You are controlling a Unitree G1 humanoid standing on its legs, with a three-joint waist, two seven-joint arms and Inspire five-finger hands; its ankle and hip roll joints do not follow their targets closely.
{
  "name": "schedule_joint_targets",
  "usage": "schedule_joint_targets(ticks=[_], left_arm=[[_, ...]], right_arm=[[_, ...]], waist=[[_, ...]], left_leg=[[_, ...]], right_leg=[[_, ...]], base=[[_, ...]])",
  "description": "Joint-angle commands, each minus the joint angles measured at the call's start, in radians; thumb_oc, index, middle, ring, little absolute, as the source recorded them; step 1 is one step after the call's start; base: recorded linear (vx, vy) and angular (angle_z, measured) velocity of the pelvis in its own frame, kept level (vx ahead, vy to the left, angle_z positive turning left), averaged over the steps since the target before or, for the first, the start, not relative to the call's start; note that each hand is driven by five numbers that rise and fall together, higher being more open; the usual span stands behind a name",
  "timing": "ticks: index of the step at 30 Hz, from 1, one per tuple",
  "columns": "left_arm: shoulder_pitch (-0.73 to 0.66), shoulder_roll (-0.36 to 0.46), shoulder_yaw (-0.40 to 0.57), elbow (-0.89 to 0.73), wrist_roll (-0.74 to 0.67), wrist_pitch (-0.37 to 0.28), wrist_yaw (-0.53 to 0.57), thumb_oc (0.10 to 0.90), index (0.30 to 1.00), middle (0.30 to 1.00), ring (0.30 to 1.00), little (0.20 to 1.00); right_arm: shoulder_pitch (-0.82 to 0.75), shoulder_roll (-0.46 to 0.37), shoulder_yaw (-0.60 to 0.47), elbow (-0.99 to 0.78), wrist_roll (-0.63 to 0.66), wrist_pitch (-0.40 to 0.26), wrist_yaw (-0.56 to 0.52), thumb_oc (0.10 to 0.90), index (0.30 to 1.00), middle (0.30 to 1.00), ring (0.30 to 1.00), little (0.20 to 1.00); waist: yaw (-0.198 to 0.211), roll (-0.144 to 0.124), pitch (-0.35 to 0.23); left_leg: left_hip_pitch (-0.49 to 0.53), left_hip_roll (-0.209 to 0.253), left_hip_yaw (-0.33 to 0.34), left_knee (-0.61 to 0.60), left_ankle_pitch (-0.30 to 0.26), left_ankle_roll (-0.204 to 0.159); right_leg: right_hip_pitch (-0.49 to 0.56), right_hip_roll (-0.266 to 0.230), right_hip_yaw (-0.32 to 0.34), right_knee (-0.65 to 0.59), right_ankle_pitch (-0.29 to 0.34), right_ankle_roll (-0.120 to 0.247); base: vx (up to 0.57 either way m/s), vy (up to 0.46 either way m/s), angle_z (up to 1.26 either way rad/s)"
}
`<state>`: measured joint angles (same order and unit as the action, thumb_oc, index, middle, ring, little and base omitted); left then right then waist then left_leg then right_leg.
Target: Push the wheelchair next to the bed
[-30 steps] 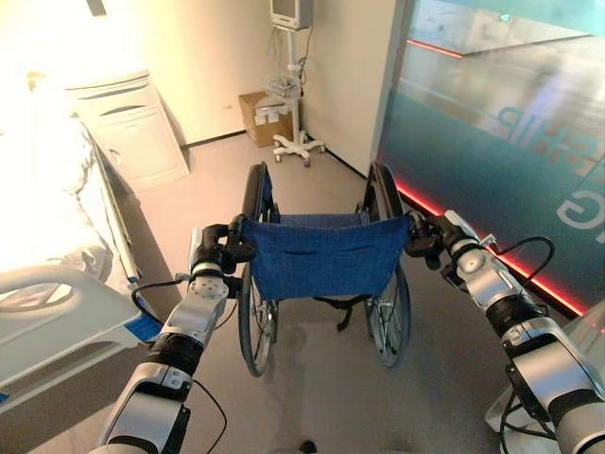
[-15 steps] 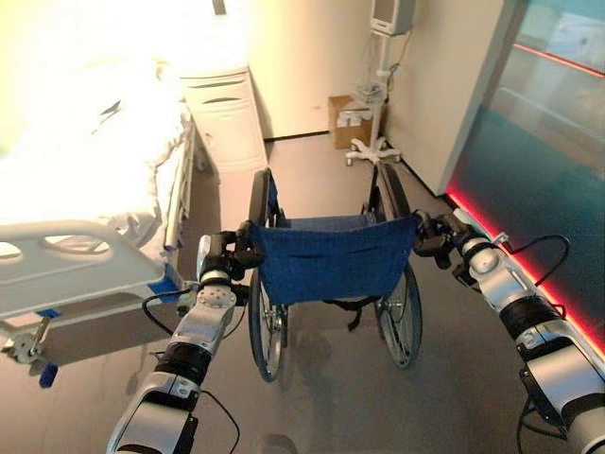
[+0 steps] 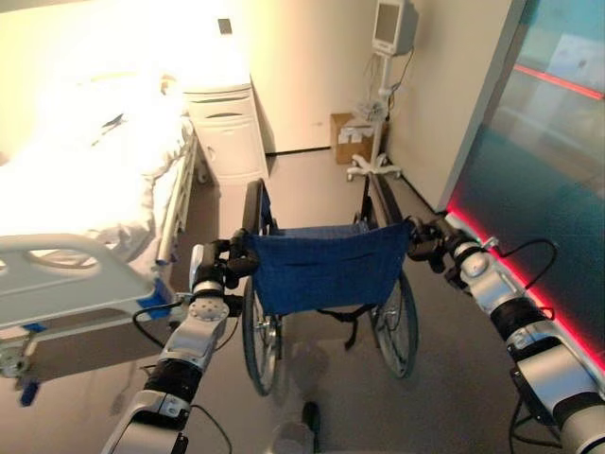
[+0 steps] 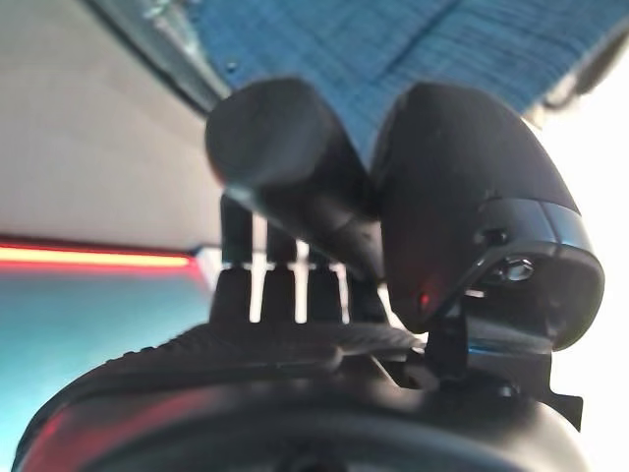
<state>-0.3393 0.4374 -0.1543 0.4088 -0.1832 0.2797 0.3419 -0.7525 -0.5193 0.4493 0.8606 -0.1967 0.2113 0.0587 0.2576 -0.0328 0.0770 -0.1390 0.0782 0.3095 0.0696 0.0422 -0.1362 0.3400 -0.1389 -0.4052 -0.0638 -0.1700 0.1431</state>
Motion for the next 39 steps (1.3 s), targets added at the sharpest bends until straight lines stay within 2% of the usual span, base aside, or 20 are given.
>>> schedule_joint_targets(ticks=[1, 3, 4, 5, 6, 7, 9, 10, 12, 14, 15, 16, 19, 23, 25, 29, 30, 32, 36, 39], left_arm=[[0.127, 0.023, -0.112, 0.119, 0.046, 0.038, -0.107, 0.4, 0.3, 0.3, 0.3, 0.3], [0.132, 0.038, -0.106, 0.119, 0.023, 0.062, -0.089, 0.4, 0.3, 0.3, 0.3, 0.3], [0.135, 0.041, -0.097, 0.115, 0.035, 0.066, -0.091, 0.4, 0.3, 0.3, 0.3, 0.3], [0.136, 0.043, -0.092, 0.111, 0.044, 0.07, -0.093, 0.4, 0.3, 0.3, 0.3, 0.3], [0.136, 0.056, -0.082, 0.098, 0.053, 0.087, -0.105, 0.4, 0.3, 0.3, 0.3, 0.3], [0.135, 0.066, -0.08, 0.095, 0.051, 0.095, -0.107, 0.4, 0.3, 0.3, 0.3, 0.3], [0.123, 0.082, -0.081, 0.098, 0.04, 0.103, -0.105, 0.4, 0.3, 0.3, 0.3, 0.3], [0.107, 0.089, -0.082, 0.104, 0.032, 0.103, -0.105, 0.4, 0.3, 0.3, 0.3, 0.3], [0.074, 0.102, -0.088, 0.121, 0.025, 0.094, -0.112, 0.4, 0.3, 0.3, 0.3, 0.3], [0.046, 0.116, -0.104, 0.127, 0.033, 0.083, -0.129, 0.4, 0.3, 0.3, 0.3, 0.3], [0.04, 0.117, -0.109, 0.128, 0.038, 0.078, -0.139, 0.4, 0.3, 0.3, 0.3, 0.3], [0.026, 0.112, -0.12, 0.126, 0.055, 0.067, -0.161, 0.4, 0.3, 0.3, 0.3, 0.3], [0.025, 0.086, -0.127, 0.124, 0.089, 0.058, -0.165, 0.4, 0.3, 0.3, 0.3, 0.3], [0.044, 0.047, -0.121, 0.124, 0.128, 0.043, -0.142, 0.4, 0.3, 0.3, 0.3, 0.3], [0.049, 0.036, -0.117, 0.117, 0.14, 0.048, -0.157, 0.4, 0.3, 0.3, 0.3, 0.3], [0.059, 0.017, -0.108, 0.115, 0.1, 0.08, -0.15, 0.4, 0.3, 0.3, 0.3, 0.3], [0.058, 0.017, -0.109, 0.117, 0.095, 0.081, -0.149, 0.4, 0.3, 0.3, 0.3, 0.3], [0.038, 0.002, -0.122, 0.145, 0.067, 0.078, -0.141, 0.4, 0.3, 0.3, 0.3, 0.3], [0.008, -0.016, -0.141, 0.187, 0.048, 0.058, -0.147, 0.4, 0.3, 0.3, 0.3, 0.3], [-0.011, -0.017, -0.159, 0.192, 0.053, 0.072, -0.158, 0.4, 0.3, 0.3, 0.3, 0.3]], right_arm=[[-0.058, -0.08, 0.166, -0.002, -0.14, -0.081, 0.077, 0.4, 0.3, 0.3, 0.3, 0.3], [-0.05, -0.047, 0.15, -0.014, -0.17, -0.092, 0.109, 0.4, 0.3, 0.3, 0.3, 0.3], [-0.034, -0.048, 0.15, -0.029, -0.165, -0.093, 0.105, 0.4, 0.3, 0.3, 0.3, 0.3], [-0.024, -0.052, 0.148, -0.041, -0.16, -0.09, 0.105, 0.4, 0.3, 0.3, 0.3, 0.3], [0.006, -0.071, 0.132, -0.085, -0.159, -0.083, 0.116, 0.4, 0.3, 0.3, 0.3, 0.3], [0.027, -0.086, 0.118, -0.114, -0.162, -0.086, 0.126, 0.4, 0.3, 0.3, 0.3, 0.3], [0.039, -0.092, 0.107, -0.137, -0.18, -0.086, 0.138, 0.4, 0.3, 0.3, 0.3, 0.3], [0.039, -0.086, 0.101, -0.141, -0.194, -0.085, 0.134, 0.4, 0.3, 0.3, 0.3, 0.3], [0.041, -0.08, 0.094, -0.137, -0.204, -0.091, 0.113, 0.4, 0.3, 0.3, 0.3, 0.3], [0.051, -0.086, 0.091, -0.143, -0.195, -0.073, 0.081, 0.4, 0.3, 0.3, 0.3, 0.3], [0.057, -0.093, 0.088, -0.145, -0.191, -0.069, 0.073, 0.4, 0.3, 0.3, 0.3, 0.3], [0.081, -0.112, 0.073, -0.154, -0.182, -0.06, 0.051, 0.4, 0.3, 0.3, 0.3, 0.3], [0.106, -0.128, 0.053, -0.183, -0.173, -0.041, 0.038, 0.4, 0.3, 0.3, 0.3, 0.3], [0.094, -0.134, 0.053, -0.187, -0.162, -0.035, 0.057, 0.4, 0.3, 0.3, 0.3, 0.3], [0.093, -0.146, 0.055, -0.191, -0.137, -0.009, 0.063, 0.4, 0.3, 0.3, 0.3, 0.3], [0.076, -0.162, 0.077, -0.208, -0.127, 0.003, 0.106, 0.4, 0.3, 0.3, 0.3, 0.3], [0.073, -0.164, 0.078, -0.205, -0.127, 0.002, 0.11, 0.4, 0.3, 0.3, 0.3, 0.3], [0.056, -0.173, 0.088, -0.161, -0.135, -0.021, 0.117, 0.4, 0.3, 0.3, 0.3, 0.3], [0.041, -0.19, 0.09, -0.098, -0.145, -0.053, 0.112, 0.4, 0.3, 0.3, 0.3, 0.3], [0.047, -0.192, 0.081, -0.081, -0.13, -0.041, 0.107, 0.4, 0.3, 0.3, 0.3, 0.3]], waist=[[0.032, 0.021, 0.051], [0.048, -0.015, 0.035], [0.053, -0.03, 0.027], [0.053, -0.036, 0.023], [0.04, -0.041, 0.012], [0.03, -0.04, 0.009], [0.011, -0.027, 0.016], [-0.003, -0.007, 0.026], [-0.02, 0.01, 0.048], [-0.038, 0.022, 0.073], [-0.048, 0.023, 0.081], [-0.072, 0.02, 0.095], [-0.084, 0.005, 0.098], [-0.082, -0.021, 0.084], [-0.086, -0.025, 0.076], [-0.109, -0.043, 0.071], [-0.112, -0.042, 0.073], [-0.126, -0.055, 0.064], [-0.147, -0.065, 0.053], [-0.148, -0.06, 0.063]], left_leg=[[-0.02, -0.047, 0.089, -0.078, 0.114, 0.066], [-0.003, -0.126, 0.051, -0.064, 0.037, 0.133], [0.012, -0.145, 0.058, -0.077, 0.026, 0.155], [0.024, -0.152, 0.063, -0.087, 0.023, 0.163], [0.064, -0.167, 0.064, -0.121, 0.021, 0.177], [0.082, -0.173, 0.045, -0.137, 0.02, 0.18], [0.11, -0.152, 0.038, -0.141, 0.017, 0.171], [0.129, -0.127, 0.038, -0.141, 0.014, 0.164], [0.149, -0.1, 0.024, -0.122, 0.001, 0.157], [0.164, -0.072, -0.004, -0.091, -0.013, 0.155], [0.174, -0.071, -0.026, -0.088, -0.026, 0.155], [0.197, -0.073, -0.082, -0.085, -0.067, 0.161], [0.198, -0.078, -0.139, -0.068, -0.105, 0.161], [0.188, -0.065, -0.167, -0.007, -0.135, 0.144], [0.164, -0.049, -0.189, 0.071, -0.152, 0.128], [0.181, 0.007, -0.162, 0.156, -0.156, 0.1], [0.185, 0.016, -0.16, 0.171, -0.147, 0.094], [0.162, 0.046, -0.157, 0.288, -0.074, 0.065], [0.147, 0.051, -0.085, 0.411, -0.062, 0.052], [0.133, 0.028, -0.052, 0.395, -0.078, 0.055]], right_leg=[[-0.061, 0.14, -0.099, 0.201, -0.017, -0.081], [-0.052, 0.113, -0.074, 0.338, 0.047, -0.014], [-0.051, 0.094, -0.079, 0.382, 0.095, 0.023], [-0.053, 0.085, -0.084, 0.409, 0.119, 0.042], [-0.088, 0.059, -0.084, 0.524, 0.195, 0.098], [-0.141, 0.036, -0.066, 0.608, 0.245, 0.119], [-0.213, -0.029, -0.065, 0.623, 0.276, 0.119], [-0.259, -0.08, -0.078, 0.62, 0.253, 0.119], [-0.295, -0.126, -0.071, 0.535, 0.254, 0.101], [-0.347, -0.169, -0.059, 0.403, 0.332, 0.071], [-0.372, -0.187, -0.038, 0.36, 0.359, 0.07], [-0.42, -0.226, 0.022, 0.275, 0.412, 0.08], [-0.433, -0.241, 0.065, 0.232, 0.441, 0.095], [-0.411, -0.216, 0.063, 0.192, 0.398, 0.086], [-0.39, -0.172, 0.071, 0.196, 0.29, 0.068], [-0.367, -0.113, 0.028, 0.243, 0.186, 0.025], [-0.357, -0.103, 0.026, 0.239, 0.179, 0.018], [-0.317, -0.047, 0.019, 0.199, 0.155, -0.027], [-0.294, -0.017, -0.02, 0.185, 0.125, -0.068], [-0.262, 0.009, -0.041, 0.178, 0.114, -0.07]], base=[[0.5, 0.152, 0.06], [0.48, 0.16, -0.12], [0.36, 0.117, -0.41], [0.41, 0.146, -0.68], [0.44, 0.146, -0.6], [0.45, 0.125, -0.22], [0.32, 0.024, 0.38], [0.25, -0.034, 0.28], [0.18, -0.16, 0.12], [0.13, -0.279, 0.42], [0.24, -0.364, 0.59], [0.27, -0.295, 0.66], [0.35, -0.351, 1.01], [0.36, -0.369, 0.96], [0.34, -0.328, 0.91], [0.36, -0.331, 0.65], [0.31, -0.298, 0.68], [0.28, -0.295, 0.55], [0.27, -0.248, 0.53], [0.24, -0.165, 0.33]])
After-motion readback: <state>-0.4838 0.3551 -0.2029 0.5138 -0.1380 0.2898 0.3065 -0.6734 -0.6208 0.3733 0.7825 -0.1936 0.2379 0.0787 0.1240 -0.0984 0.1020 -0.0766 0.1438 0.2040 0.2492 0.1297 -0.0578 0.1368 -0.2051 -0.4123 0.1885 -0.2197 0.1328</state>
